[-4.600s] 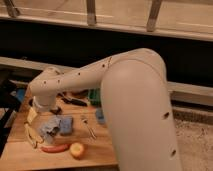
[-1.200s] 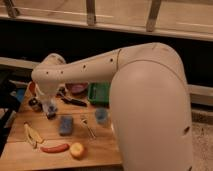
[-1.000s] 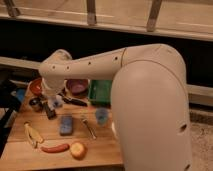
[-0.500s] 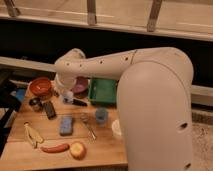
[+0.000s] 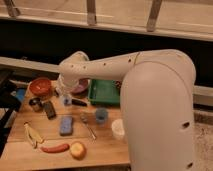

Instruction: Wipe purple bowl with towel

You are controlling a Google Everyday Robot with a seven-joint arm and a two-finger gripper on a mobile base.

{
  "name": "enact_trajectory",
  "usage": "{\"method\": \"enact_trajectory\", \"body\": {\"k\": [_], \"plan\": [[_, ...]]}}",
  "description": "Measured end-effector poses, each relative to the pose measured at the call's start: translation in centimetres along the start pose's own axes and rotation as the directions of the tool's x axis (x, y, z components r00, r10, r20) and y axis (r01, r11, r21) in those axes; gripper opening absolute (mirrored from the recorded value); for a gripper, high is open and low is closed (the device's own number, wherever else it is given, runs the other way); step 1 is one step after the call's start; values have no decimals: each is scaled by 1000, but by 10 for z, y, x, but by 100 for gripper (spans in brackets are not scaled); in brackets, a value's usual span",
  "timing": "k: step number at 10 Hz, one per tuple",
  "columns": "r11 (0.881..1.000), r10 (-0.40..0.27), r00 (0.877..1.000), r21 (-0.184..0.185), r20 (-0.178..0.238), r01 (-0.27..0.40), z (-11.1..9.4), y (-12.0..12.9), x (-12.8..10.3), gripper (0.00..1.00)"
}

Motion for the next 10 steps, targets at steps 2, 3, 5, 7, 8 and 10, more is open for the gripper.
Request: {"method": "enact_trajectory", "body": {"k": [2, 3, 5, 7, 8, 10], "plan": [[999, 16, 999, -29, 31, -15, 4, -9, -14, 0], [998, 39, 998, -41, 57, -37, 2, -25, -26, 0], [995, 74, 993, -69, 92, -68, 4, -35, -38, 0], [991, 119, 985, -78, 124, -110, 2, -55, -48, 0], [987, 146, 980, -86, 136, -135, 2, -69, -58, 0], [983, 166, 976, -95, 144, -154, 3, -90, -79, 0]]}}
